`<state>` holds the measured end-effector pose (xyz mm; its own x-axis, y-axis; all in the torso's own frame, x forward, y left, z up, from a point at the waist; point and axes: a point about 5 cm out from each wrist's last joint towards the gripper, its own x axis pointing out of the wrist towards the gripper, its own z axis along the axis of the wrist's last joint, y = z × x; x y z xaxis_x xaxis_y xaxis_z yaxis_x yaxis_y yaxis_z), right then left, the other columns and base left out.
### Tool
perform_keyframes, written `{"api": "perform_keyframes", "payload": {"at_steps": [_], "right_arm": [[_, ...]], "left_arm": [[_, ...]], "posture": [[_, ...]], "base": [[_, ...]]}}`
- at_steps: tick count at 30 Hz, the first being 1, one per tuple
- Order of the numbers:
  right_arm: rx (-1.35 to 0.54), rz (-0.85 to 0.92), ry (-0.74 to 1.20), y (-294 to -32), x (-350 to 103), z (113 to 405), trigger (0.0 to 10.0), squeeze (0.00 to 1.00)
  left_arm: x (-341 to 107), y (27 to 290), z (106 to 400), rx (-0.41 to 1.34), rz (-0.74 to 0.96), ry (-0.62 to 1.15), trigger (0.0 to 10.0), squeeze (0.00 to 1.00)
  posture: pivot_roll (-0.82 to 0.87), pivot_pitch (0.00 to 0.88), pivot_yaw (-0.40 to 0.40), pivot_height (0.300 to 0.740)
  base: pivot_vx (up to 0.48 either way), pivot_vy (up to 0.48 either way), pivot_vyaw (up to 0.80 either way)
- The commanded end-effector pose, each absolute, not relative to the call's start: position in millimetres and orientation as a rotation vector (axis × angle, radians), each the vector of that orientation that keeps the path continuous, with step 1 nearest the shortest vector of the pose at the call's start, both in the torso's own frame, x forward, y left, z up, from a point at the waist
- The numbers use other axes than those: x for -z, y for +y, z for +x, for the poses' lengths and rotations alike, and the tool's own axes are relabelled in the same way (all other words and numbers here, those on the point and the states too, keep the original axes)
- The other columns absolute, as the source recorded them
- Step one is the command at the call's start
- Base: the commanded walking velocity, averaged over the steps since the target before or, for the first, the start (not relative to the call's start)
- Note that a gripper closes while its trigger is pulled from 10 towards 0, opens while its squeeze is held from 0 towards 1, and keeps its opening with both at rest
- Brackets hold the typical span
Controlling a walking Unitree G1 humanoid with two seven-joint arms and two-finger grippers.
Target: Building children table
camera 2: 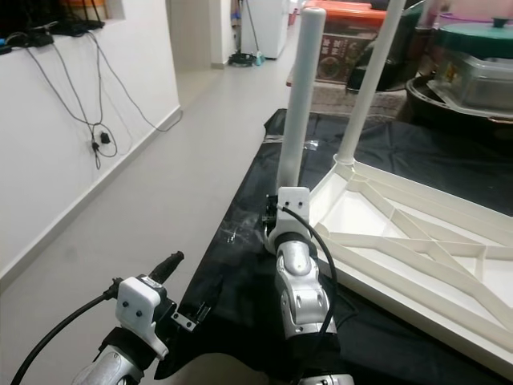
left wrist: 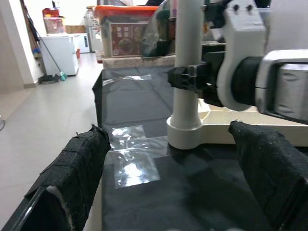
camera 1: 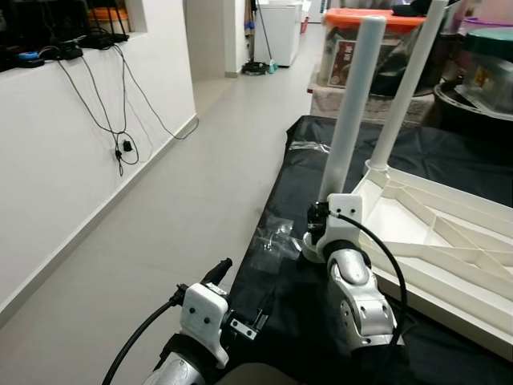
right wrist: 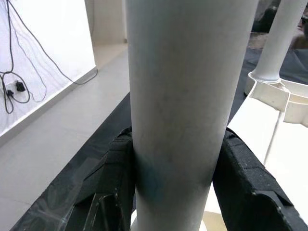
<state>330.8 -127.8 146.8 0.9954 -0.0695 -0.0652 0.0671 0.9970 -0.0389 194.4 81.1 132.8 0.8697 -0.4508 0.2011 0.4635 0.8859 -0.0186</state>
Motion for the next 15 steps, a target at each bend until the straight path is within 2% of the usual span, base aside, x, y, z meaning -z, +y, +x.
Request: {"api": "perform_keyframes", "payload": {"at_steps": [1,7,11,15], "right_arm": [[0.063,-0.057,0.124,-123.5,-135.0,330.4,0.0,0.00],[0.049,-0.016,0.143,-117.0,-135.7,340.4,0.0,0.00],[-0.093,0.058,0.202,-111.7,-132.6,342.1,0.0,0.00],[-0.102,0.080,0.220,-136.3,-130.9,336.1,0.0,0.00]], "left_arm": [[-127.3,80.3,193.8,0.480,-0.078,-0.166,10.0,0.00],[-127.2,79.5,193.3,0.481,-0.078,-0.166,10.0,0.00],[-127.4,80.1,193.7,0.478,-0.081,-0.166,10.0,0.00],[-127.7,80.1,193.7,0.479,-0.085,-0.165,10.0,0.00]], "posture": [[0.08,0.000,-0.029,0.740],[0.09,0.000,-0.034,0.740],[0.09,0.000,-0.034,0.740],[0.07,0.000,-0.027,0.740]], "base": [[0.000,0.000,0.00],[0.000,0.000,0.00],[0.000,0.000,0.00],[0.000,0.000,0.00]]}}
